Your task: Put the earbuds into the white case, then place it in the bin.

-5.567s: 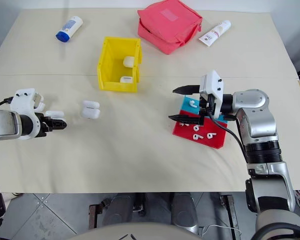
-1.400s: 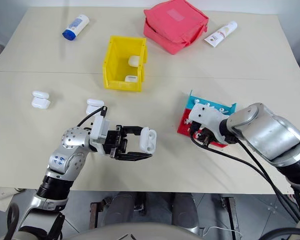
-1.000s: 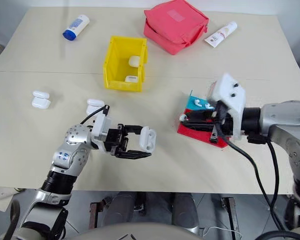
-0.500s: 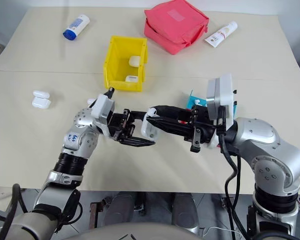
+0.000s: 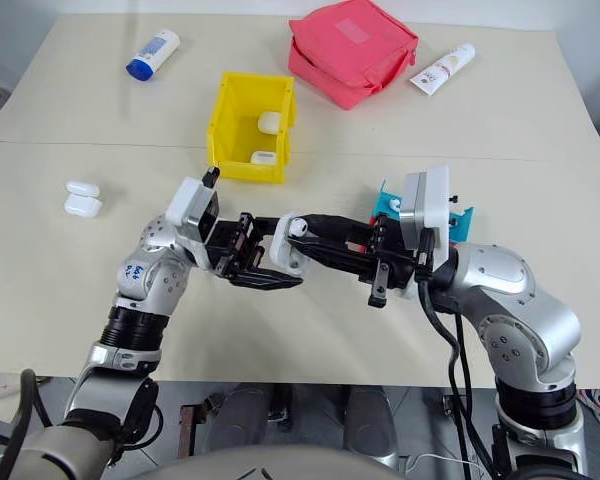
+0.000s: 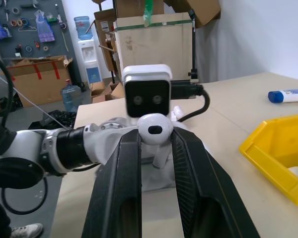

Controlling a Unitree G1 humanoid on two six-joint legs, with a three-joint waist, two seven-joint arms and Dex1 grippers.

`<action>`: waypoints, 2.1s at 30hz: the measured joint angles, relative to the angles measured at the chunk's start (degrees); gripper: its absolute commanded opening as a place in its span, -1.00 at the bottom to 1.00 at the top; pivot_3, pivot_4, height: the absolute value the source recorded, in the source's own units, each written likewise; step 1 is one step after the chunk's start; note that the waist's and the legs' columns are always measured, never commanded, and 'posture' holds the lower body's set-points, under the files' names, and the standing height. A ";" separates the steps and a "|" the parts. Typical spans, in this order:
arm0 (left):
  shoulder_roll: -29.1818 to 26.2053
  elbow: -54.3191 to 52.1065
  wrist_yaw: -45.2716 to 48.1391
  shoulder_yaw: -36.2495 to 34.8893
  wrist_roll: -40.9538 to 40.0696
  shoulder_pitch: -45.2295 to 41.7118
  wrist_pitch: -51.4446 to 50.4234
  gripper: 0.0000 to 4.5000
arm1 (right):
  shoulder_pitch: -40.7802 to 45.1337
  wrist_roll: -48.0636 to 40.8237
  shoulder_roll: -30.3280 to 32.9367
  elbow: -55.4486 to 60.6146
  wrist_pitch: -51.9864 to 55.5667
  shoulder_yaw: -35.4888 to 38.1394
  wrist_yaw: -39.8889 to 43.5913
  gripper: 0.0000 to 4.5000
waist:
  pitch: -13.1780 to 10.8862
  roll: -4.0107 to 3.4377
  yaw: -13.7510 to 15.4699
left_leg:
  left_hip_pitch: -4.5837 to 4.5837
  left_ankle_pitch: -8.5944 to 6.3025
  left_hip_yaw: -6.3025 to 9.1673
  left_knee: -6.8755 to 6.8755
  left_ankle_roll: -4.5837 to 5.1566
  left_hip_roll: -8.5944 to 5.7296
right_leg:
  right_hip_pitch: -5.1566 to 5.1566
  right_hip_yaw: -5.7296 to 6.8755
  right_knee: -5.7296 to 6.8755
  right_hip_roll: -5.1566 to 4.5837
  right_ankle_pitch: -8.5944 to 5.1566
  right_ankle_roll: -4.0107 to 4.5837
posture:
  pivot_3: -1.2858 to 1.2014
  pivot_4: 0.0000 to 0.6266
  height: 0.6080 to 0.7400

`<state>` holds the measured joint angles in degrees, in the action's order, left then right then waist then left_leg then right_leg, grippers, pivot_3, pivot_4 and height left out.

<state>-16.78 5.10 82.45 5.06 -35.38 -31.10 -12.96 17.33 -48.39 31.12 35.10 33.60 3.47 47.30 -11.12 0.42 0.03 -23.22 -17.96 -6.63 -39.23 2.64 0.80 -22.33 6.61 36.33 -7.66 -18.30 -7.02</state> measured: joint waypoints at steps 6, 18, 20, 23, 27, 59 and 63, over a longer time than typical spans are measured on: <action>-0.35 -0.33 0.34 -0.41 -0.51 0.37 -0.19 0.21 | -0.61 1.58 0.21 -1.24 -1.72 -1.28 1.06 -0.78 | 0.00 0.00 0.09 | 0.00 0.00 0.00 0.00 0.00 -0.01 | 0.00 0.00 0.00 -0.01 0.00 0.00 | 0.03 -0.52 1.00; 0.64 0.90 0.47 0.15 1.61 0.36 1.56 0.21 | -0.32 5.52 6.88 -2.31 -5.43 -3.33 5.30 -0.78 | 0.00 0.00 0.09 | 0.00 0.00 -0.01 0.00 0.01 -0.01 | 0.01 -0.01 -0.01 -0.02 0.00 0.00 | 0.03 -0.52 1.00; 1.05 1.80 0.89 0.23 1.82 0.37 2.38 0.21 | 0.56 5.77 8.24 -2.85 -5.59 -3.62 6.41 -0.78 | 0.00 0.00 0.09 | 0.00 0.00 0.00 0.00 0.01 -0.01 | 0.01 0.01 -0.02 -0.02 0.00 0.00 | 0.03 -0.52 1.00; 1.49 2.52 1.25 0.23 1.87 0.36 3.12 0.21 | 2.55 5.76 9.71 -4.15 -5.57 -4.45 8.13 -0.78 | 0.00 0.00 0.06 | 0.00 0.00 0.00 0.00 0.01 0.01 | 0.01 0.02 -0.02 -0.01 0.00 0.00 | 0.03 -0.52 1.00; 1.86 2.79 2.24 0.23 1.87 0.37 4.64 0.21 | 4.82 5.62 10.73 -5.49 -5.56 -5.28 10.72 -0.78 | 0.00 0.00 0.04 | 0.00 0.00 0.00 -0.01 0.01 0.01 | 0.01 0.03 -0.02 -0.02 0.00 0.00 | 0.03 -0.52 1.00; 0.47 5.31 3.42 -0.01 3.82 0.98 7.36 0.21 | 11.63 8.98 11.21 -11.40 -4.35 -10.06 19.62 -0.06 | 0.00 0.00 0.02 | 0.00 0.01 0.02 -0.02 0.01 0.00 | 0.02 0.05 0.00 -0.04 0.00 0.00 | 0.03 -0.52 1.00; 0.48 6.17 3.44 -0.38 3.82 0.91 7.56 0.21 | 12.79 9.08 11.02 -11.42 -3.13 -9.97 18.77 -0.06 | 0.00 0.00 -0.01 | 0.00 0.01 0.02 -0.02 0.01 0.00 | 0.01 0.05 0.00 -0.04 0.00 0.00 | 0.03 -0.52 1.00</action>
<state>-16.30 11.27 85.89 4.68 -31.57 -30.19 -5.41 30.13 -39.31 42.14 23.68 30.48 -6.51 66.07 -11.12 0.42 0.02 -23.22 -17.95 -6.61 -39.26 2.66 0.80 -22.32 6.67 36.33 -7.70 -18.30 -7.02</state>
